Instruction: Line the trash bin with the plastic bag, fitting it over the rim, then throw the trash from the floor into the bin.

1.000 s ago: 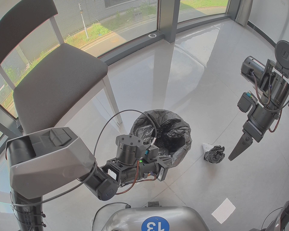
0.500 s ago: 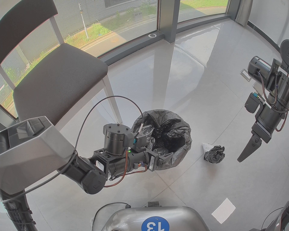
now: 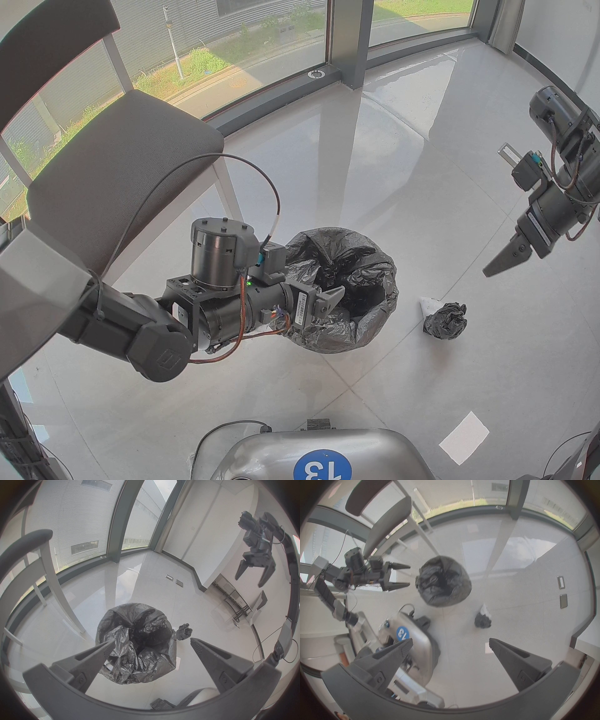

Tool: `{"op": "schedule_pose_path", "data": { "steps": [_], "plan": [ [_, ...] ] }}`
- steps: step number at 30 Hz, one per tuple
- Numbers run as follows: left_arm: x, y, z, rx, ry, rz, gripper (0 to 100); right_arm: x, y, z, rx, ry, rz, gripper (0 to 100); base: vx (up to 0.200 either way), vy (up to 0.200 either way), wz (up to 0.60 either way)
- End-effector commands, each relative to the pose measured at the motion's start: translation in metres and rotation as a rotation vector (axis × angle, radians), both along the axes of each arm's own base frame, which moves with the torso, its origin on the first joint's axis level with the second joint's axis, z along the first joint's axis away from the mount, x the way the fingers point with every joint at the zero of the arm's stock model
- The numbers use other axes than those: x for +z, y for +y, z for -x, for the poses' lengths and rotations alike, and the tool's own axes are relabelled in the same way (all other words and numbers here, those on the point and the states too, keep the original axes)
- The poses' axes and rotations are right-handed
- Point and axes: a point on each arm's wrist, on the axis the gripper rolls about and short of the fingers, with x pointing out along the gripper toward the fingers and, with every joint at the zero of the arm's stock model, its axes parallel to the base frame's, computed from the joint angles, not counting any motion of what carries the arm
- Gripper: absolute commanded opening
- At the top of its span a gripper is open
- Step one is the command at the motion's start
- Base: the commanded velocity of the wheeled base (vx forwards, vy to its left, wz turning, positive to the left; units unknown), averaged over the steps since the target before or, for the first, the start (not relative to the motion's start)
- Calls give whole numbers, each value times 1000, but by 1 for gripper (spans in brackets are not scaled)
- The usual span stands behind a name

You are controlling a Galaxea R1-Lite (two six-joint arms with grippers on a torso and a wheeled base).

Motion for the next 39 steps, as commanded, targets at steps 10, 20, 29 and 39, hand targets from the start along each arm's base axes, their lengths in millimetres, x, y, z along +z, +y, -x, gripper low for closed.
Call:
{"op": "schedule_pose_path", "data": {
  "steps": [10,20,29,39],
  "plan": [
    [32,27,10,74,-38,29,100,-140,-18,-57,-66,-273,-153,100,0,0,0],
    [44,39,10,101,-67,51,100,-189,-50,-84,-106,-162,-69,100,0,0,0],
    [46,44,6,121,-75,56,100,-219,-63,-109,-134,-110,-52,100,0,0,0],
    [49,52,2,145,-85,61,100,-251,-70,-142,-146,-57,-38,100,0,0,0]
  ]
}}
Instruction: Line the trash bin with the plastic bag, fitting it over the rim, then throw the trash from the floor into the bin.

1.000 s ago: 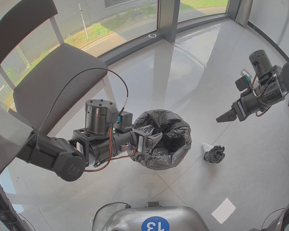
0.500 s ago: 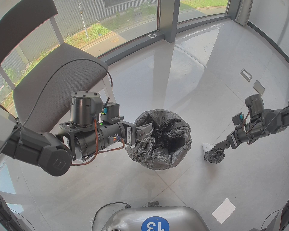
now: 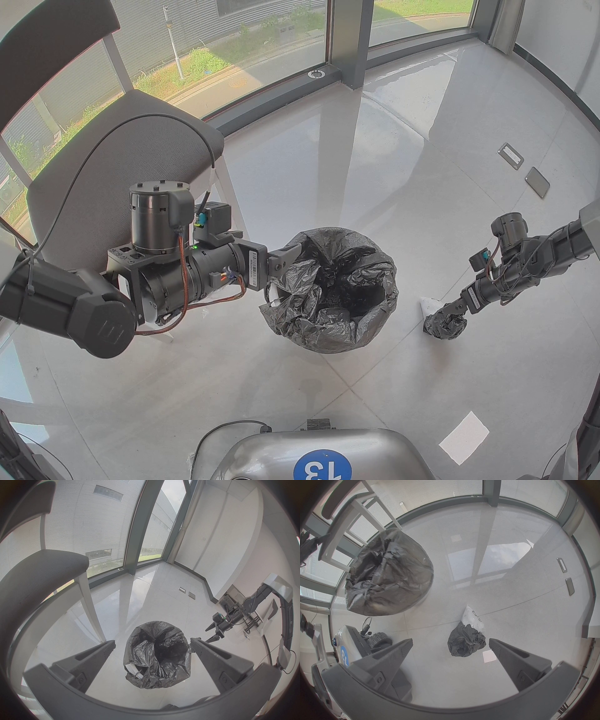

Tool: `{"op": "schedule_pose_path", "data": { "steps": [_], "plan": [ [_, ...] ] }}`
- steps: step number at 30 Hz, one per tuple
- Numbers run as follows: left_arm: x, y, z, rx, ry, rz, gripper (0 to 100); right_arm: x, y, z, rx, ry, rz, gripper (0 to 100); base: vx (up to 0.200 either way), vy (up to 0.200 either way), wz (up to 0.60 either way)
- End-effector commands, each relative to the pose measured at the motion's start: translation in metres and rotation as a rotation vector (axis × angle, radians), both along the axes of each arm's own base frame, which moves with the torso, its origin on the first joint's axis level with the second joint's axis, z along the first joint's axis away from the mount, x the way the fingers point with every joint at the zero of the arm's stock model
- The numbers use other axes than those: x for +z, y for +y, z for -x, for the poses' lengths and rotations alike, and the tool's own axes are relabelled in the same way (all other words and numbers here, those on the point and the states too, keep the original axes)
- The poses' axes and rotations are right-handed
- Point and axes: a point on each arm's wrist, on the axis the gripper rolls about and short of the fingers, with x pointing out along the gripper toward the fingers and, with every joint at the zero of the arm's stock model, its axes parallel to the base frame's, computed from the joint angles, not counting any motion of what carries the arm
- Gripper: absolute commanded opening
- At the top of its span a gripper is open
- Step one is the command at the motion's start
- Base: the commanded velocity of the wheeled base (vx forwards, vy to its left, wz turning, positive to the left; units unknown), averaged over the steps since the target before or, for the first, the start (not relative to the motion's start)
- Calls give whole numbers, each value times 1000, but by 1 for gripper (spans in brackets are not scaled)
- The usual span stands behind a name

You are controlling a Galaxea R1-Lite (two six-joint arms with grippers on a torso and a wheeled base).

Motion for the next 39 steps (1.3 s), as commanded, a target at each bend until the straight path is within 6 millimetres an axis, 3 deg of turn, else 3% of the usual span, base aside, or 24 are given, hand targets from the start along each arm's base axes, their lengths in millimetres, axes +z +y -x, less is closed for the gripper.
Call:
{"op": "schedule_pose_path", "data": {
  "steps": [1,5,14,32,33,39],
  "plan": [
    [3,4,-1,11,-10,6,100,-35,-8,-13,-23,87,1,100,0,0,0],
    [5,4,-1,11,-14,9,100,-46,-14,-20,-40,104,-1,100,0,0,0],
    [8,0,-7,11,-33,16,100,-73,-19,-56,-47,94,1,100,0,0,0],
    [8,-3,-11,9,-44,12,100,-100,-28,-84,-63,111,2,100,0,0,0],
    [8,-3,-11,9,-45,13,100,-100,-28,-84,-63,109,2,0,0,0,0],
    [7,-4,-12,7,-42,13,100,-101,-28,-83,-89,134,26,0,0,0,0]
  ]
}}
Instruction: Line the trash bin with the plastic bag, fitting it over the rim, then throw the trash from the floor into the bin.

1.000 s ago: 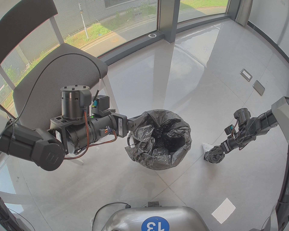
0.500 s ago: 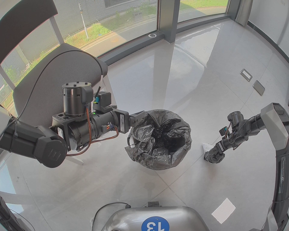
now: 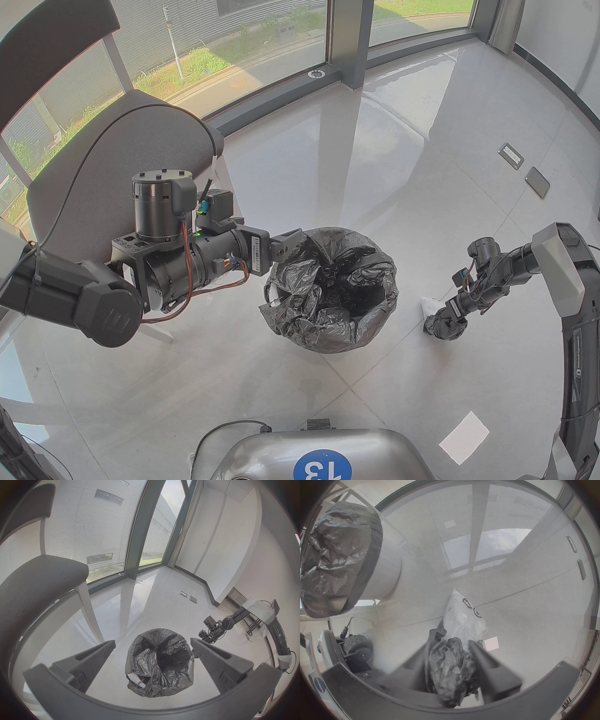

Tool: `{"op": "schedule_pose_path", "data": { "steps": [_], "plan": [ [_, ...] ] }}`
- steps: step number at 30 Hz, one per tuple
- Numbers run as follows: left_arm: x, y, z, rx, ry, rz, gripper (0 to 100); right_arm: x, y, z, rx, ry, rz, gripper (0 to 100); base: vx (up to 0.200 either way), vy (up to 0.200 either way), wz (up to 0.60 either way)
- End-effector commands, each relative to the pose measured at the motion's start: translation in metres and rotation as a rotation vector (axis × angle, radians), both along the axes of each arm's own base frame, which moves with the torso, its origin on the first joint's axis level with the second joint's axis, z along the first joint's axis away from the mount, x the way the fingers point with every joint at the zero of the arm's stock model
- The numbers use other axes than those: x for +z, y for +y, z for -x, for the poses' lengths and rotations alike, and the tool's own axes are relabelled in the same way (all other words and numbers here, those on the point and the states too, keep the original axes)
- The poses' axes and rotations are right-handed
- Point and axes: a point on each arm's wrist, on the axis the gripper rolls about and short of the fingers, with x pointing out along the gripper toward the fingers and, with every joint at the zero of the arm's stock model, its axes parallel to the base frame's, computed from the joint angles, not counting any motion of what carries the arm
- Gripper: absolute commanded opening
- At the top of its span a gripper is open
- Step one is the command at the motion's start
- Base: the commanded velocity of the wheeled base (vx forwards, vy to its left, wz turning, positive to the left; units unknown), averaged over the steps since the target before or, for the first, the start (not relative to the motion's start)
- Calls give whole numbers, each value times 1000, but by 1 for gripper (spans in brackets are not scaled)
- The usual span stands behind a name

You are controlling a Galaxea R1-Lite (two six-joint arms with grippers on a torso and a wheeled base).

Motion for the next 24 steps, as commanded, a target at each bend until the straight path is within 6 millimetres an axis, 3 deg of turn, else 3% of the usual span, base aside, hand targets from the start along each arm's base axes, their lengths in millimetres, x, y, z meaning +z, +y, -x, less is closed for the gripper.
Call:
{"op": "schedule_pose_path", "data": {
  "steps": [1,4,9,14,15,18,22,23,24],
  "plan": [
    [-1,-1,-1,-1,3,-1,100,-5,-1,0,-13,18,19,0,0,0,0],
    [-3,-2,-2,-3,7,-3,100,1,-1,1,-16,20,21,0,0,0,0],
    [-4,-3,-1,-3,16,-2,100,33,-1,10,-25,7,37,0,0,0,0],
    [-9,-2,0,-2,32,-6,100,93,-2,33,-72,-67,125,0,0,0,0],
    [-9,-2,0,-2,32,-6,100,93,-2,33,-72,-67,125,0,0,0,0],
    [-15,-3,2,2,51,-19,100,142,-1,62,-72,-149,132,0,0,0,0],
    [-20,-2,3,6,65,-31,100,177,1,81,-60,-228,139,0,0,0,0],
    [-22,-1,4,11,70,-35,100,200,6,94,-39,-289,146,0,0,0,0],
    [-23,-1,4,14,72,-37,100,208,9,98,-27,-311,150,0,0,0,0]
  ]
}}
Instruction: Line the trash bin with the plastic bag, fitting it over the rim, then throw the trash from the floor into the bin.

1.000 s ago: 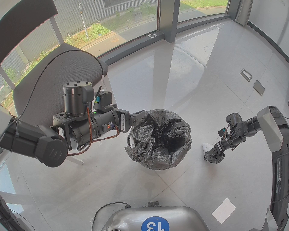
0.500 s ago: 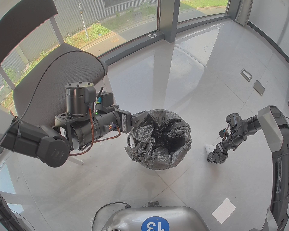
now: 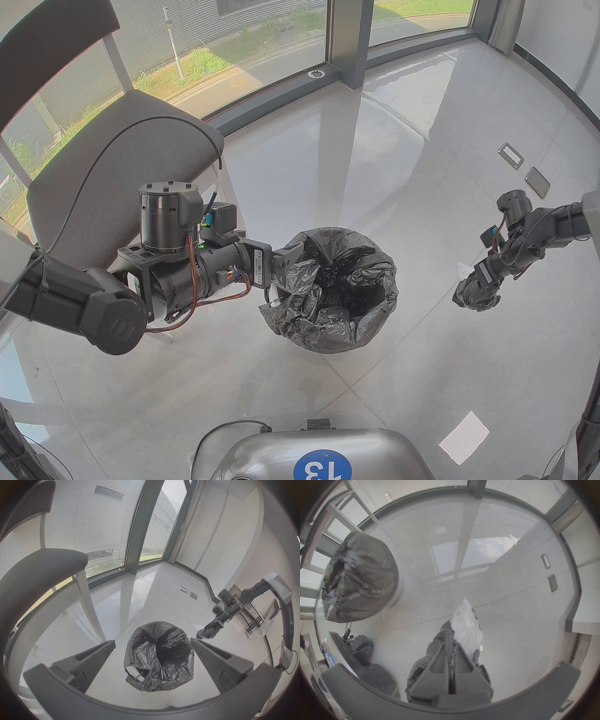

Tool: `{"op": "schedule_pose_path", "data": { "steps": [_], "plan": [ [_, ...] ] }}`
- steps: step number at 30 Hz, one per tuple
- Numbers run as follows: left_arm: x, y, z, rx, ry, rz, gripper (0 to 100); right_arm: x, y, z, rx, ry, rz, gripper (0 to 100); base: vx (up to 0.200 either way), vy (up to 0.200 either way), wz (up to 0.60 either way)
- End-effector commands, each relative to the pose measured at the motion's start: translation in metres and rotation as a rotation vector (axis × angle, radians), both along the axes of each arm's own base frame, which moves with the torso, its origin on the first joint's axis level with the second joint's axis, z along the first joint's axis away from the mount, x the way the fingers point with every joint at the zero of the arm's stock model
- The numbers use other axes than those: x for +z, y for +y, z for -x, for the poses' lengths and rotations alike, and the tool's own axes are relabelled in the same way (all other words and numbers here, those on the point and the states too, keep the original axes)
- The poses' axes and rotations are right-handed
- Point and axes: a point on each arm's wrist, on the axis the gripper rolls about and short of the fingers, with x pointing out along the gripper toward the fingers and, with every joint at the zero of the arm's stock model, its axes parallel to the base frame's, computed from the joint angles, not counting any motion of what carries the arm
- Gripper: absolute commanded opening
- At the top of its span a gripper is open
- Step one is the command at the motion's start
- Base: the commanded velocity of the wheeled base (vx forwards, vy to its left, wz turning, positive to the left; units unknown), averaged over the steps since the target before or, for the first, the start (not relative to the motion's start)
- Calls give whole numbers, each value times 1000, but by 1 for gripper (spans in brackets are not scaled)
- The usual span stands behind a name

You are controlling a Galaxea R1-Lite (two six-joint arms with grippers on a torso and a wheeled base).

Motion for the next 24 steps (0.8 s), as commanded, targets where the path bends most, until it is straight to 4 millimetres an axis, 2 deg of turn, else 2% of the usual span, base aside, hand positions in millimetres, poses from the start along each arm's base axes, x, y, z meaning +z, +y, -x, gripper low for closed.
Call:
{"op": "schedule_pose_path", "data": {
  "steps": [1,4,5,6,10,11,15,21,22,24],
  "plan": [
    [-10,1,3,12,29,-22,100,95,15,53,61,-216,33,0,0,0,0],
    [-11,2,4,13,32,-26,100,118,34,68,120,-284,30,0,0,0,0],
    [-11,2,4,13,32,-26,100,118,34,68,120,-284,30,0,0,0,0],
    [-11,3,6,11,31,-28,100,129,48,76,161,-317,24,0,0,0,0],
    [-10,6,10,11,28,-33,100,144,84,91,270,-362,1,0,0,0,0],
    [-10,6,10,11,28,-33,100,144,84,91,270,-362,1,0,0,0,0],
    [-8,7,12,9,26,-31,100,147,118,100,375,-374,-17,0,0,0,0],
    [-5,9,16,9,19,-27,100,136,153,100,474,-344,-28,0,0,0,0],
    [-5,9,16,9,19,-27,100,136,153,100,474,-344,-28,0,0,0,0],
    [-6,12,19,11,25,-30,100,129,171,98,516,-330,-34,0,0,0,0]
  ]
}}
